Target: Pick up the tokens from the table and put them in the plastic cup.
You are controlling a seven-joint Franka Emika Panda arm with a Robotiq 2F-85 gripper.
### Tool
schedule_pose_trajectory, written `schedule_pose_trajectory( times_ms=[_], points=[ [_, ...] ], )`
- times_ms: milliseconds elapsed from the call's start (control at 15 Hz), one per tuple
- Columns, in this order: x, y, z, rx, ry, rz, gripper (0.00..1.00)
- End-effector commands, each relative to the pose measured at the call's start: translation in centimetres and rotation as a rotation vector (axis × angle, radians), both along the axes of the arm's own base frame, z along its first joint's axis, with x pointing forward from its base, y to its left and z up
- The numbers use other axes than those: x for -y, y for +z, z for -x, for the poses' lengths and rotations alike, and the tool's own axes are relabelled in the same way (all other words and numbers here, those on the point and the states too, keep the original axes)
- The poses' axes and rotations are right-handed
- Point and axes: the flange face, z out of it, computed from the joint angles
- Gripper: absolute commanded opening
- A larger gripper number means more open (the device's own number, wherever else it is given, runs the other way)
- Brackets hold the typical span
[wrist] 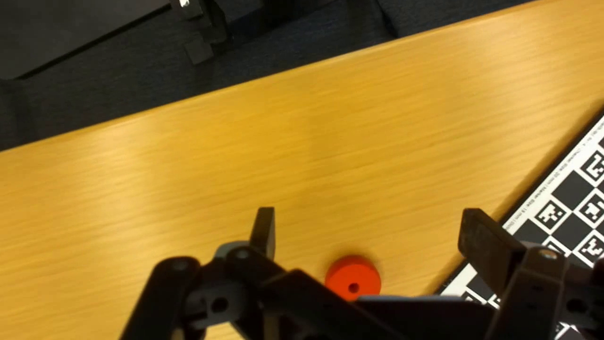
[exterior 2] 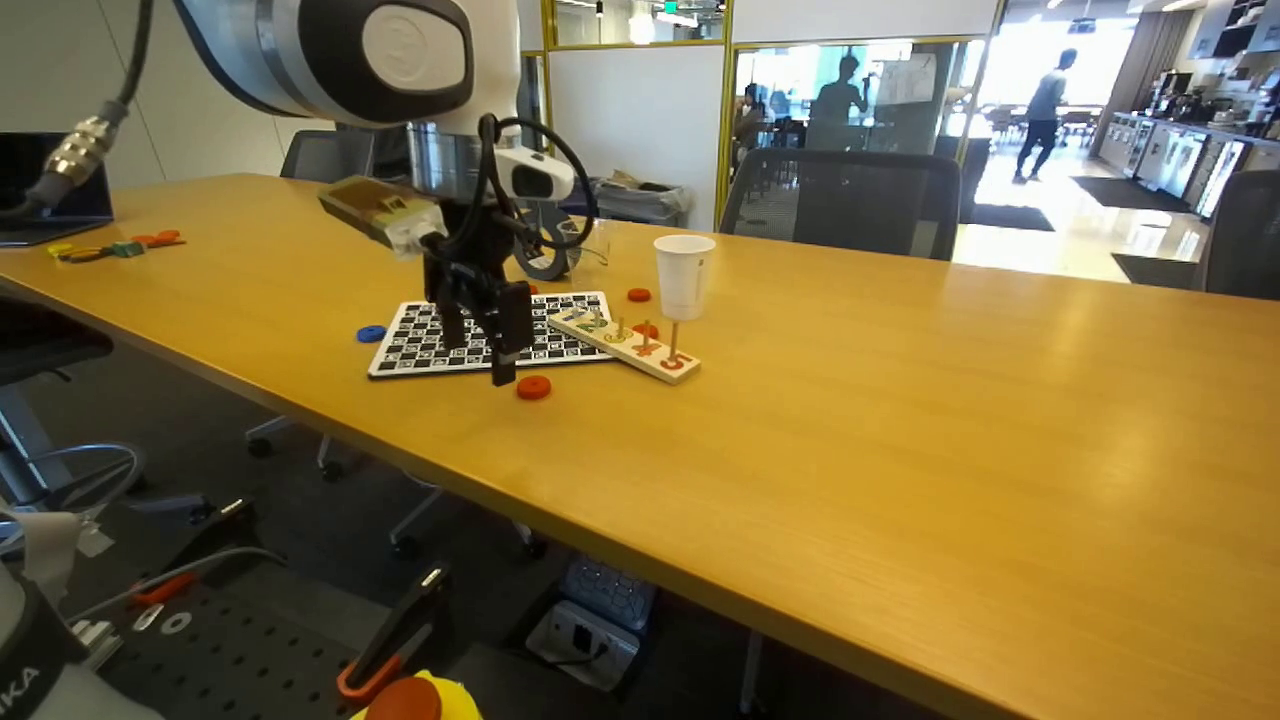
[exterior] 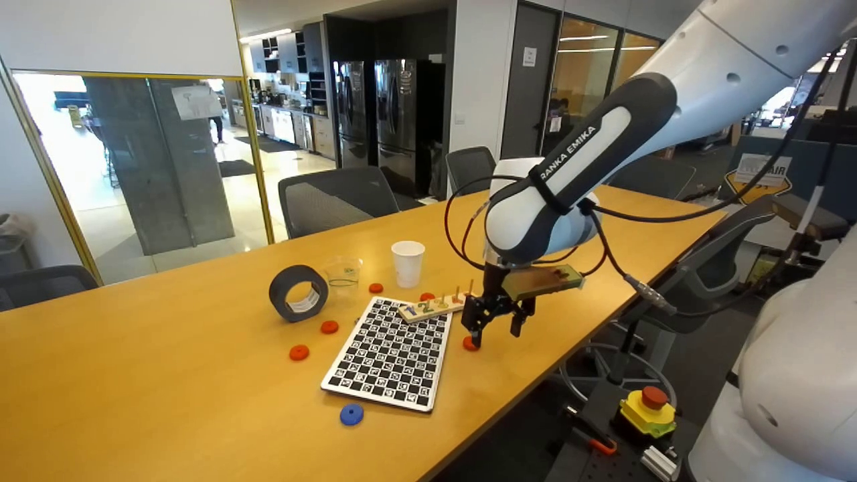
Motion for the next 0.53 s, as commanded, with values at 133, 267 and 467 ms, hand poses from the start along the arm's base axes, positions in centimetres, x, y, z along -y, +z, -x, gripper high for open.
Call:
schedule_pose_trajectory(
  times_ms=[133,267,467],
  points=[
    [0.6,-2.3,-2.7,0.001,-0.014,0.005,1.00],
    [0.7,-2.8,-3.6,-0.003,-0.019,0.013,1.00],
    [1.1,-3.5,-4.7,-0.001,-0.051,0.019,1.00]
  ],
)
